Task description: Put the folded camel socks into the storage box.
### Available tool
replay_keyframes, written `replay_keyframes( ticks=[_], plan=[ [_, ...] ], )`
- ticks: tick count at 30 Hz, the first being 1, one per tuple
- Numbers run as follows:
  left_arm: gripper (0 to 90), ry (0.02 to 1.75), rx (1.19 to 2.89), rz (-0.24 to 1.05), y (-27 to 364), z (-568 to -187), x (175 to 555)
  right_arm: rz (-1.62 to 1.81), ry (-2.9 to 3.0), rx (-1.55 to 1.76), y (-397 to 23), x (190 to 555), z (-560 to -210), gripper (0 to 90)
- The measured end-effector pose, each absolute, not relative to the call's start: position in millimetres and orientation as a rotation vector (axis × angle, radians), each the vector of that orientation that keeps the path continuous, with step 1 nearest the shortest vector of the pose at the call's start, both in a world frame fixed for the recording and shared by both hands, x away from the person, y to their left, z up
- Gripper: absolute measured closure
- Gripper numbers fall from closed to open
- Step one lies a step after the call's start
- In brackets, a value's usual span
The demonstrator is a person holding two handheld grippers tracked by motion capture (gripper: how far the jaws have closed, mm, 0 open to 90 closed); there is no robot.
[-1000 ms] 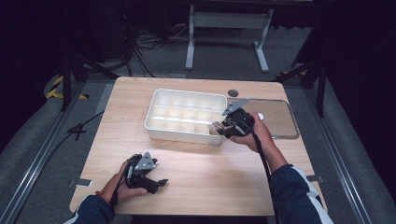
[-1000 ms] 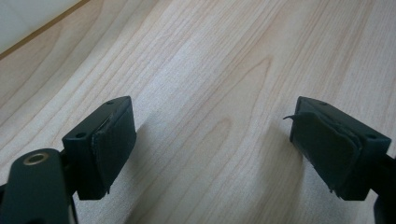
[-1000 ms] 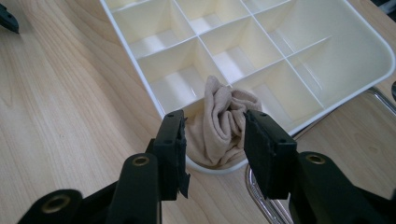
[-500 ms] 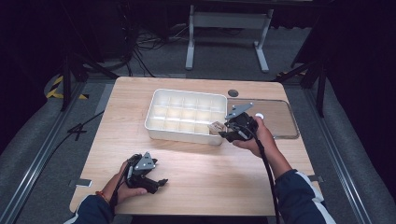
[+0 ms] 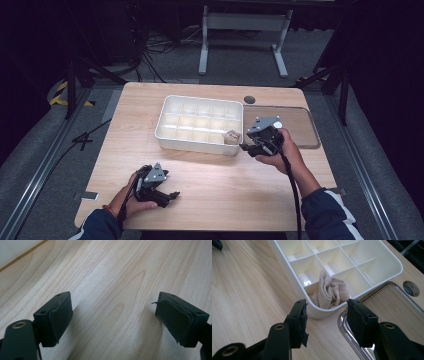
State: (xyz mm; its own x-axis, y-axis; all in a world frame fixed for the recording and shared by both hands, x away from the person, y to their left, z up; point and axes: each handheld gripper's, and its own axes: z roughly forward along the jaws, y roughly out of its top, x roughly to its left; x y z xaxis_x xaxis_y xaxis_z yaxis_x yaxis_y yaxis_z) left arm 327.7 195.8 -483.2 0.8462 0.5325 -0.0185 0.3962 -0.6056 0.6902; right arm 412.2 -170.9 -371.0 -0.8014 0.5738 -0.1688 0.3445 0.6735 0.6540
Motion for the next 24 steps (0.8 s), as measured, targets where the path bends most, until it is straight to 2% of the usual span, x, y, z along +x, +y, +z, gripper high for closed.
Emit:
replay_keyframes(
  ticks=[8,24],
  plan=[
    [14.6,0.673,2.296,0.244,196,-483,328,0.870,2.520,0.691,-178,403,-373,47.9],
    [14.6,0.673,2.296,0.244,196,-483,328,0.794,2.494,0.690,-195,388,-380,37.1]
  ],
)
